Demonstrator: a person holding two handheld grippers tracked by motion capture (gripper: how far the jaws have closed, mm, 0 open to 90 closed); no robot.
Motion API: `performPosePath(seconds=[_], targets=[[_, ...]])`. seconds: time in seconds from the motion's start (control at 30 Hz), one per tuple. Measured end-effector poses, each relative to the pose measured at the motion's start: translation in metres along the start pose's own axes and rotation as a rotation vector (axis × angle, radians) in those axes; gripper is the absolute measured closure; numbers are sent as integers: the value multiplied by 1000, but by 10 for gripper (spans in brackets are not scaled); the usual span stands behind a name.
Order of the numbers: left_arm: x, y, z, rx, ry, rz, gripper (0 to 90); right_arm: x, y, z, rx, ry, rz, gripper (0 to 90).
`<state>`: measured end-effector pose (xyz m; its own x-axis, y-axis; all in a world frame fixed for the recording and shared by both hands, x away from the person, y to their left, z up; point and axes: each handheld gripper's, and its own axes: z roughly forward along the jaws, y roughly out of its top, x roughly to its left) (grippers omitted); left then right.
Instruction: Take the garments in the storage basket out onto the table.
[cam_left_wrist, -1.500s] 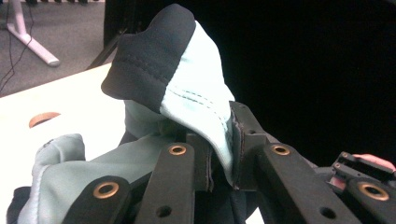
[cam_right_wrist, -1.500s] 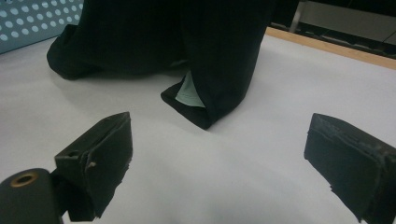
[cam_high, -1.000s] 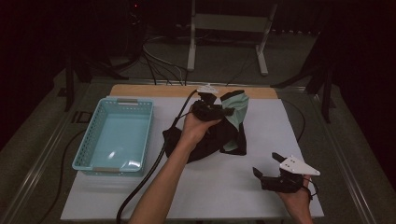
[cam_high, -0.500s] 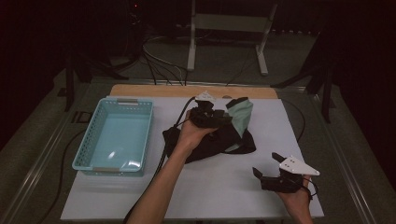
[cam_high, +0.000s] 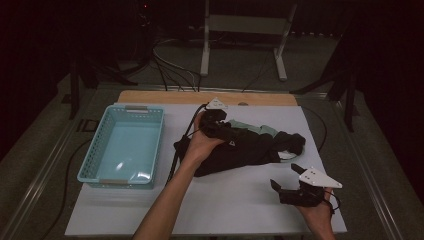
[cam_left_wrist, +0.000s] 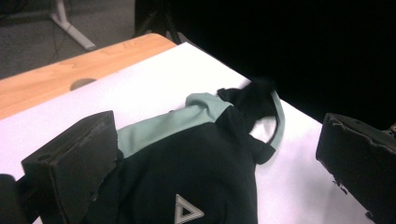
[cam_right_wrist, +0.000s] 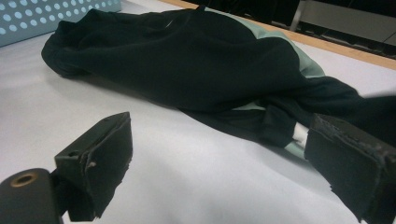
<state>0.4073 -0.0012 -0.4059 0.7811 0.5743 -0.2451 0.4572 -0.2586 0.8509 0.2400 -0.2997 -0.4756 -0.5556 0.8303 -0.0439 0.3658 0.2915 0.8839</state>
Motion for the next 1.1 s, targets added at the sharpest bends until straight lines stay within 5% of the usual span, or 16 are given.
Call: performPosePath(seconds=[1.1], targets=[[13, -9, -75, -68, 123, 60, 0, 1, 0, -1, -16, 11, 4, 76]])
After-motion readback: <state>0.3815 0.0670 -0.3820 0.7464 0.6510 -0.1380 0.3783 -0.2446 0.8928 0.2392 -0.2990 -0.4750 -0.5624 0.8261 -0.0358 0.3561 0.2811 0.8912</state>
